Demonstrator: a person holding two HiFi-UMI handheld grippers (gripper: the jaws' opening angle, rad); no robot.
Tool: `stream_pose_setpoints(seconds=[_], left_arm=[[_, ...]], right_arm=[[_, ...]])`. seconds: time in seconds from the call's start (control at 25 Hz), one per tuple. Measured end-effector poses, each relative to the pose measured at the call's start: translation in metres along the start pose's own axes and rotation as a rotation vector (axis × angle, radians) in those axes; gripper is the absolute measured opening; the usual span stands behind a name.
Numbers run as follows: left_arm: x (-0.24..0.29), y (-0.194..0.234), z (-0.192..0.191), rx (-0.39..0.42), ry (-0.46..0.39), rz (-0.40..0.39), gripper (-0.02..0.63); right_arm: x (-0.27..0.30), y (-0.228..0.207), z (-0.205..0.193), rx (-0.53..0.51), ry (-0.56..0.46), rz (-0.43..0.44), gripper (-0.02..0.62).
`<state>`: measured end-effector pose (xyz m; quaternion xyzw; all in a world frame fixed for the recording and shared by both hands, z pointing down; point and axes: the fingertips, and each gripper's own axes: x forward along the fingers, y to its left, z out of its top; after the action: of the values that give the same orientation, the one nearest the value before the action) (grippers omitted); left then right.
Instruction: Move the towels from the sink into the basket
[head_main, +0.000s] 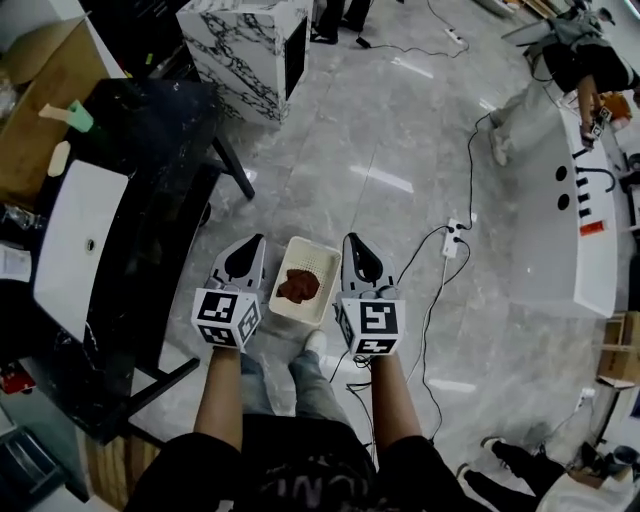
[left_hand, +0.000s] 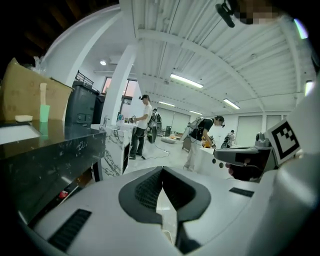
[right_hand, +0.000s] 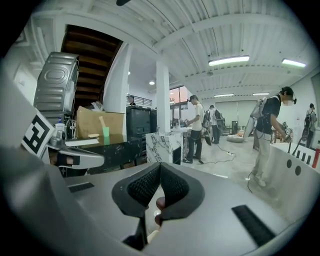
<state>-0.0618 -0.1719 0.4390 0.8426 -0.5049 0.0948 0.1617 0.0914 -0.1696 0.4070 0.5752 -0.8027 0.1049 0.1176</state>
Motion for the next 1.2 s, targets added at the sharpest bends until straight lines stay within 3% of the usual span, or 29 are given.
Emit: stream_pose_setpoints(seconds=[0.4, 0.88, 1.2], left_arm=[[-0.03, -0.004, 0.083, 0.069, -0.087, 0.039, 0.015], [-0.057, -0.007, 0.153, 0.128, -0.16, 0.067, 0.016], [-0.078, -0.013, 0.185, 0.117, -0.222, 0.094, 0.015]], right_arm=[[-0.024, -0.001, 0.08, -0.026, -0.094, 0.0, 0.015], [-0.054, -0.008, 0.14, -0.042, -0.186, -0.006, 0.015], [-0.072, -0.014, 0.167, -0.065, -0.239, 0.016, 0.014]])
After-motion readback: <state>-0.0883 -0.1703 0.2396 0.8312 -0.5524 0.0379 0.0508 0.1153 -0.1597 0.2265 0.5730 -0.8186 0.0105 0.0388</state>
